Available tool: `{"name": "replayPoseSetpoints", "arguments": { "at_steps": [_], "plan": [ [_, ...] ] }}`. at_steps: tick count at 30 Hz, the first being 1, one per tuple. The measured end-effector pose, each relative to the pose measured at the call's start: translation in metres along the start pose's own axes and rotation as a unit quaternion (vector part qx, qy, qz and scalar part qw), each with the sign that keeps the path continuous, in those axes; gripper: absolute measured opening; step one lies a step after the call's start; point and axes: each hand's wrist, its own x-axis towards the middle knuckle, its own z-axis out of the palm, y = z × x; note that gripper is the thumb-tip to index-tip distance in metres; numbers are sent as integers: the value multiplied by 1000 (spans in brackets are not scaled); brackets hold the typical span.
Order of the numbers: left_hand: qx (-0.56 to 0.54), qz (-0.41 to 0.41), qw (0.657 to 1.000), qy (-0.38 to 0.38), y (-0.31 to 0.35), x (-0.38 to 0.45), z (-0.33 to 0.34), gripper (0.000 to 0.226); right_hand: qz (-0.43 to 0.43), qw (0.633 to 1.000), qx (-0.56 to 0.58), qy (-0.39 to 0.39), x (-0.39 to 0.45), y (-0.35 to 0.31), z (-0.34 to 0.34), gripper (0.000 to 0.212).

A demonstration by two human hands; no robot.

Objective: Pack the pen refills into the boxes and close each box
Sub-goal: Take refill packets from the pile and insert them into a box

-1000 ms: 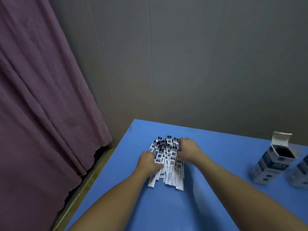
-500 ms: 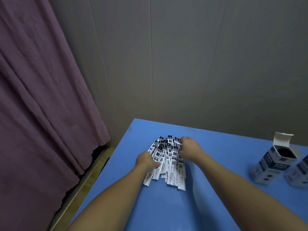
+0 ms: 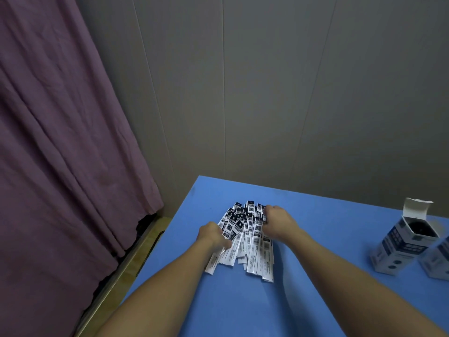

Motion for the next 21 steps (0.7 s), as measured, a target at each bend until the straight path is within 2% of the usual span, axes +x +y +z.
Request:
{"name": "replayPoseSetpoints", "arguments": {
  "at_steps": [4,10,15,21],
  "plan": [
    [-11,28,1000,2,5,4,-18,29,18,1000,13,-2,-5,2,7,37],
    [-3,132,990,44,28,13,-35,33,87,995,43,17,-39,19,16,40],
    [28,235,971,20,54,9,-24,21,185,980,58,38,-93,47,18,39],
    [62,323,943,-45,72,-15,1,23,267,958,66,75,-165,70,25,36]
  ]
}}
